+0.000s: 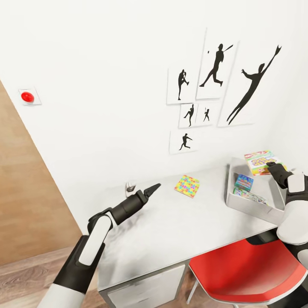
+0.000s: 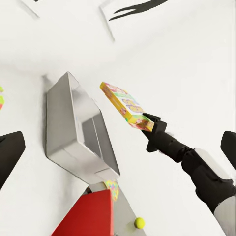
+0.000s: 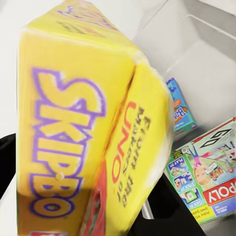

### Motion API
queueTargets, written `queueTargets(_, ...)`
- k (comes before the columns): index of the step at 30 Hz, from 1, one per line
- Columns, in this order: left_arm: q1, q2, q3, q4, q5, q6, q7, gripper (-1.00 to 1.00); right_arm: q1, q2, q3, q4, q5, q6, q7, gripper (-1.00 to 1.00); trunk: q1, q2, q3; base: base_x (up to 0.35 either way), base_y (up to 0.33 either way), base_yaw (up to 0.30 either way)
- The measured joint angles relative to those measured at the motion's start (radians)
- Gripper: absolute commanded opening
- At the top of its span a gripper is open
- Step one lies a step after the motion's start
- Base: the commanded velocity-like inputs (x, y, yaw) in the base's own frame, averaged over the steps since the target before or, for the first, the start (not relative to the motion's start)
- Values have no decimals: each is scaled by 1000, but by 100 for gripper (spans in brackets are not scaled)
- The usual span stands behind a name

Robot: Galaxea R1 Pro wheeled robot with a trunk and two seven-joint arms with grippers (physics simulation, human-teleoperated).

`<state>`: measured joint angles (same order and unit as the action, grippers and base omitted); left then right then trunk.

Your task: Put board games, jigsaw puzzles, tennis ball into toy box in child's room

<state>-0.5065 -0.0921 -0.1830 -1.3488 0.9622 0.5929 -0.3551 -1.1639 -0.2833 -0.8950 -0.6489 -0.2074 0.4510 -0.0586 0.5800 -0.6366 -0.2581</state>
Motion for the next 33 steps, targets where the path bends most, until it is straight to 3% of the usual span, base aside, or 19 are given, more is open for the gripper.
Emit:
queueTargets(6, 7, 3, -46, -107, 4, 14, 3, 100, 2, 0, -1, 5, 0, 0, 0, -100, 0, 0, 0, 3, 0, 0)
queueTargets(11, 9, 3, -65, -144, 5, 23, 21, 100, 5, -1, -1, 8, 1, 0, 0, -100, 0, 0, -3, 1, 0, 0)
queueTargets(33, 12, 1, -78, -177, 9, 29, 45, 100, 2, -9, -2, 83, -16, 3, 1, -100, 0, 0, -34, 0, 0, 0)
